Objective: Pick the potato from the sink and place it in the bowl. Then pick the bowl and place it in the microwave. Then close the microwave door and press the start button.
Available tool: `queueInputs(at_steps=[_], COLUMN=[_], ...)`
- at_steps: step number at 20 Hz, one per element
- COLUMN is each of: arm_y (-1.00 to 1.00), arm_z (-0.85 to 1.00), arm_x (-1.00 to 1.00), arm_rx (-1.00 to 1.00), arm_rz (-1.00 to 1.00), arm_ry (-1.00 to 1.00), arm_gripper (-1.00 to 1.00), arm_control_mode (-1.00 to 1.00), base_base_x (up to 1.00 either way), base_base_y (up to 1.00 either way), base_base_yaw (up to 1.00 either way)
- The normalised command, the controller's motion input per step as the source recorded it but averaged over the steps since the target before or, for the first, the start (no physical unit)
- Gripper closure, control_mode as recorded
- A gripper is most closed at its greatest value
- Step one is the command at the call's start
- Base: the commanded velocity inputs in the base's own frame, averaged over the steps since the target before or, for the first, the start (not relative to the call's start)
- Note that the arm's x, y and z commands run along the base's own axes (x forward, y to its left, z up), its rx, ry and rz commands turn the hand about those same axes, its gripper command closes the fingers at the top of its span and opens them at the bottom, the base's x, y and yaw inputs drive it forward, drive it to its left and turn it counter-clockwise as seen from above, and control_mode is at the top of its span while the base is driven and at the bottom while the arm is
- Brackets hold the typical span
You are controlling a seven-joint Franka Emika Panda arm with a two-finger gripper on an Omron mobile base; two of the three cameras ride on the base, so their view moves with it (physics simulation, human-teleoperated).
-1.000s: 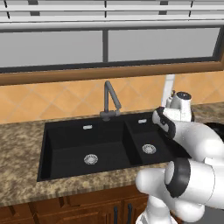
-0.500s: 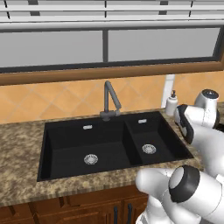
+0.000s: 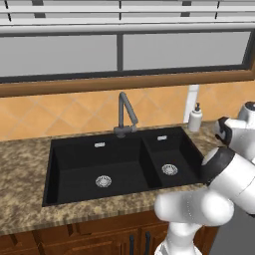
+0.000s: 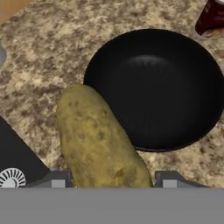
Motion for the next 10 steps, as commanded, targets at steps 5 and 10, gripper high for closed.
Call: queueInputs(at_steps=[5, 10], arm_y=[-0.95, -0.49], arm_z=[-0.10, -0.58], arm_x=[0.13, 0.28], arm_rx=[0.00, 0.00], arm_rz=[0.00, 0.00], arm_ry=[0.10, 0.16], arm_gripper=[1.00, 1.00], arm_control_mode=[-1.00, -1.00], base_base_x=[0.00, 0.00], base_base_y=[0.00, 0.00], base_base_yaw=[0.00, 0.00])
